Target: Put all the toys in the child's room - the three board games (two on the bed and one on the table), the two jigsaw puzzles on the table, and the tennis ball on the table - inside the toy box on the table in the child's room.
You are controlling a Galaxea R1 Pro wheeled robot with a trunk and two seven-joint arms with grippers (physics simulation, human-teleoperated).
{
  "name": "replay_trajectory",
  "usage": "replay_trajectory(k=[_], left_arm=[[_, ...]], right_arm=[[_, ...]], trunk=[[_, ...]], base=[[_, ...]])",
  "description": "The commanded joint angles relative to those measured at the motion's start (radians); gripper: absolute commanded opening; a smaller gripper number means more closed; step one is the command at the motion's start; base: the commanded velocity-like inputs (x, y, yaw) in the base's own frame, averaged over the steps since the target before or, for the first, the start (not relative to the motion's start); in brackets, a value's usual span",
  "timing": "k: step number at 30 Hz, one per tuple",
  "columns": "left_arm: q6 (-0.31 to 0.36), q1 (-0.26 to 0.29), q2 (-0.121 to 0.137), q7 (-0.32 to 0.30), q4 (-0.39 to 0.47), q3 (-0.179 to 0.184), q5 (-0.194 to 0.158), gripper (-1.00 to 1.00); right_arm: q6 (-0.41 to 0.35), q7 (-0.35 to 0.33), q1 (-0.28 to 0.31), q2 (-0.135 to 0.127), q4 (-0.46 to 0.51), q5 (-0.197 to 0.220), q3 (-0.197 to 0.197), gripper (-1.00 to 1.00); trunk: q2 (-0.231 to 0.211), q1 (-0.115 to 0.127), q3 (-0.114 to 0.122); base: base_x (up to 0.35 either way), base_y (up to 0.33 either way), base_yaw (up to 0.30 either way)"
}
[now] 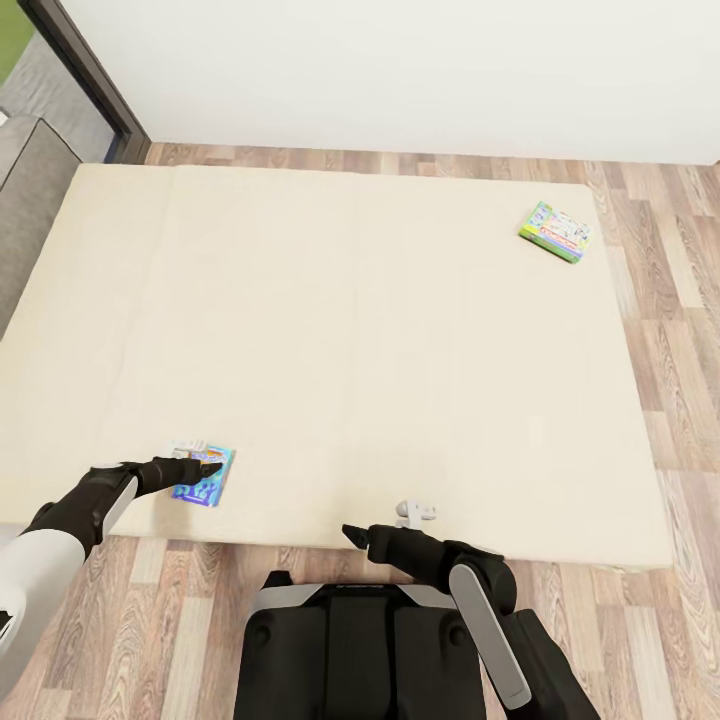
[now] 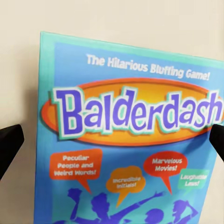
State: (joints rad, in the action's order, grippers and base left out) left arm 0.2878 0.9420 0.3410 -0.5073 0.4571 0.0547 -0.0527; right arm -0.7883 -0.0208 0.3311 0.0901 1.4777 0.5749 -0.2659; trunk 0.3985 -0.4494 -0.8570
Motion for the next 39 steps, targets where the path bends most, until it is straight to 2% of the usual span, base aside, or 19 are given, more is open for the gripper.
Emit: replay_trajectory(k=[1,8,19,39], left_arm=[[0.007,0.0,0.001,0.0,0.002,0.005,-0.006,1.0],[0.007,0.0,0.001,0.0,0.002,0.004,-0.006,1.0],[0.008,0.0,0.0,0.0,0.002,0.005,-0.006,1.0],[0.008,0.0,0.0,0.0,0.002,0.007,-0.005,1.0]], right_arm=[[-0.005,-0.002,0.0,0.0,0.001,-0.002,0.001,1.0],[-0.005,-0.002,0.0,0.002,0.001,-0.002,0.001,1.0],[-0.005,-0.002,0.0,0.001,0.001,-0.003,0.001,1.0],[-0.004,-0.002,0.0,0.0,0.002,-0.003,0.001,1.0]], trunk=[[0.002,-0.001,-0.001],[0.002,-0.001,-0.001],[0.002,-0.001,-0.001],[0.002,-0.001,-0.001]], base=[[0.0,0.0,0.005],[0.0,-0.042,0.002],[0.0,-0.184,0.0],[0.0,-0.016,0.0]])
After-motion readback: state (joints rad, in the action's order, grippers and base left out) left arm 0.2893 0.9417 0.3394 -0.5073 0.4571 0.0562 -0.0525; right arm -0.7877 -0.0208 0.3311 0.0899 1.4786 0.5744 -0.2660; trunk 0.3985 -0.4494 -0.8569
